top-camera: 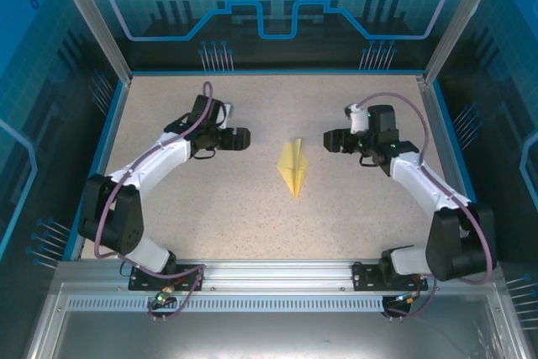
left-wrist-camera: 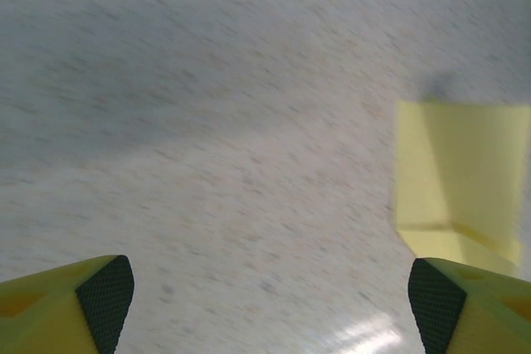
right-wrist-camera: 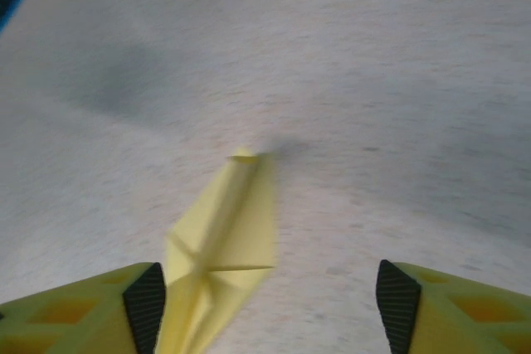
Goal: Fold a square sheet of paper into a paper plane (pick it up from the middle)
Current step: Reset both arms
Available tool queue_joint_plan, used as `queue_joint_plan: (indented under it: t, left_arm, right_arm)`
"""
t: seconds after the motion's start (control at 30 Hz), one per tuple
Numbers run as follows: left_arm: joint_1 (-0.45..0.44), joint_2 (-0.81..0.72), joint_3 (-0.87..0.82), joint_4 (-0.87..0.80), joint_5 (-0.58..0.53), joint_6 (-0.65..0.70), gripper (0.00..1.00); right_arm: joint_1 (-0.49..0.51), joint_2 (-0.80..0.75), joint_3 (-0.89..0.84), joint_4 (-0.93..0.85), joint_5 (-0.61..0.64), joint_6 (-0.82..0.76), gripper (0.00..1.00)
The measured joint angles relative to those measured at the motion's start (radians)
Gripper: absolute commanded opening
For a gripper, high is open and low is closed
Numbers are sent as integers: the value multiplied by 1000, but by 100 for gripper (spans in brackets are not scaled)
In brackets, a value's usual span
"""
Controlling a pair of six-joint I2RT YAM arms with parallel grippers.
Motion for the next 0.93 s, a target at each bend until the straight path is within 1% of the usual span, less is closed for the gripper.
queue_joint_plan:
  t: [0.07,0.1,0.2,0.3,0.43,0.67,0.77,0.93]
  left_arm:
    - [31,-26,-61,57,-68,13,99]
    - [45,-39,-101,91,-105,22,99]
    - [93,-61,-227,204,-177,49,99]
    - [142,-60,-317,300,-214,74,99]
    - [193,-42,-365,432,-229,102,99]
    - [206,-2,-428,647,-255,151,99]
    - [213,8,-444,694,-259,163,99]
    - [218,12,-445,739,-258,167,99]
  right_arm:
    - [-23,-32,-62,28,88,-4,93]
    - [-34,-47,-102,51,144,-4,97]
    - [-62,-66,-206,125,256,-21,99]
    - [-100,-55,-274,202,315,-29,99]
    - [-120,-4,-309,342,340,-41,99]
    - [-123,100,-314,529,333,-100,99]
    - [-124,122,-322,600,320,-123,99]
    - [-124,126,-331,654,299,-145,99]
